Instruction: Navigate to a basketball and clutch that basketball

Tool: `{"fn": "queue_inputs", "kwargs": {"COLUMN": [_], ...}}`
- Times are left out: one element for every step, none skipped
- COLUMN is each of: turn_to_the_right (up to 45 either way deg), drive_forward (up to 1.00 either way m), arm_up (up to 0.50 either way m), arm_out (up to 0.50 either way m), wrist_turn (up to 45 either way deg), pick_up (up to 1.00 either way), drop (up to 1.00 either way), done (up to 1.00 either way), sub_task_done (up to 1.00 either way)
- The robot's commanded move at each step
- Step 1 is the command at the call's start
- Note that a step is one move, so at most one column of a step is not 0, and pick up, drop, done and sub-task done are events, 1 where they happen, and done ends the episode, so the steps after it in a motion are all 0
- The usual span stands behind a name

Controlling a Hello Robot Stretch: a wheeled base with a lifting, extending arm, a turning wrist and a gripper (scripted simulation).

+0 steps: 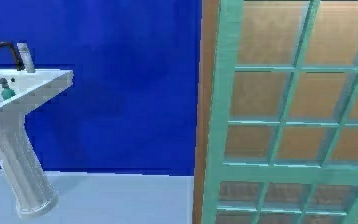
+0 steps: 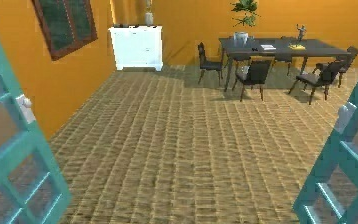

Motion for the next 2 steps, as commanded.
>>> {"fn": "queue_inputs", "kwargs": {"turn_to_the_right": [45.0,45.0], "drive_forward": [0.00,0.00], "arm_up": [0.00,0.00], "arm_out": [0.00,0.00], "wrist_turn": [0.0,0.0], "pick_up": [0.00,0.00], "drop": [0.00,0.00], "done": [0.00,0.00], "sub_task_done": [0.00,0.00]}}
